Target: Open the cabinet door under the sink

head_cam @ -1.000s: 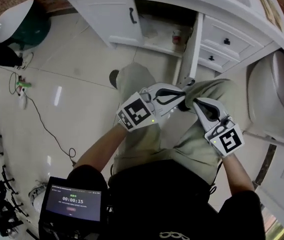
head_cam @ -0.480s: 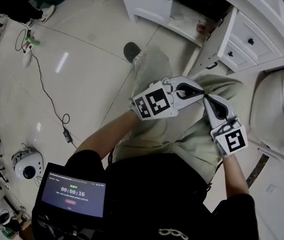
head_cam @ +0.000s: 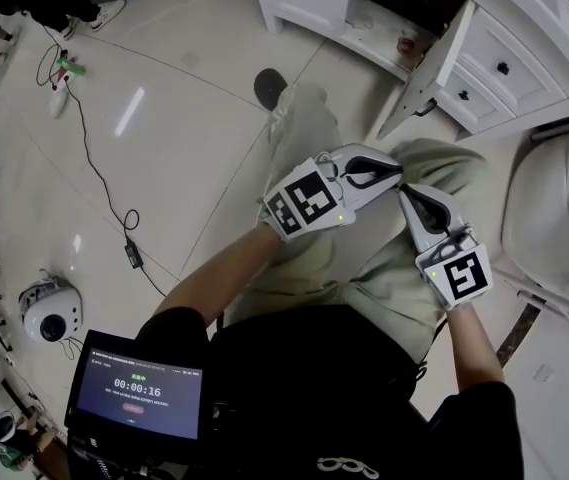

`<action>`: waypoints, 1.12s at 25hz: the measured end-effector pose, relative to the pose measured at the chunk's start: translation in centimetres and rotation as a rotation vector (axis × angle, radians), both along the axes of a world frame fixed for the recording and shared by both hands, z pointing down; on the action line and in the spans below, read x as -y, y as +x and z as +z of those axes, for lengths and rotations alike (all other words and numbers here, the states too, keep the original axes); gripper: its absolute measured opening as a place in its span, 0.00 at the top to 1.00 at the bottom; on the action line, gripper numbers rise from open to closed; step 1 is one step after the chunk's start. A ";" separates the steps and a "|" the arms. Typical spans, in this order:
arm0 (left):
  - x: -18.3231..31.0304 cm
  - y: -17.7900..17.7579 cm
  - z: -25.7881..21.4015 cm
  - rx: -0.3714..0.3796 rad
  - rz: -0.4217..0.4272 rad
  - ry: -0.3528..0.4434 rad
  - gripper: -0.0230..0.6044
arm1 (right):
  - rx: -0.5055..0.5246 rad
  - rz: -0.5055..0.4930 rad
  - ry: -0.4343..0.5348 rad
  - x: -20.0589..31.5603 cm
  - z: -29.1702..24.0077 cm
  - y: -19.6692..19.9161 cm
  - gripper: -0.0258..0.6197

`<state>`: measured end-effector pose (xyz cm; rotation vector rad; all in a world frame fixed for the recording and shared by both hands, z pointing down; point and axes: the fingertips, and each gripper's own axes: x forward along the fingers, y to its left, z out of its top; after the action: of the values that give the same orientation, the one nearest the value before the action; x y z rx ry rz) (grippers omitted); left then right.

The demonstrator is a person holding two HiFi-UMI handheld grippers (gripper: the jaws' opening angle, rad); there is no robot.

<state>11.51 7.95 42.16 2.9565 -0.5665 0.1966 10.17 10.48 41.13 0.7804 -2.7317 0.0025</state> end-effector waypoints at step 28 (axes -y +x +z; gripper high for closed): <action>2.1 -4.2 -4.8 -0.068 -0.233 -0.059 0.94 | 0.133 0.166 -0.028 6.2 -2.8 5.3 0.97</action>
<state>7.33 5.87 37.38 2.7984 -0.8710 0.0874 15.43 4.26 38.37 1.0309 -2.7737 0.1322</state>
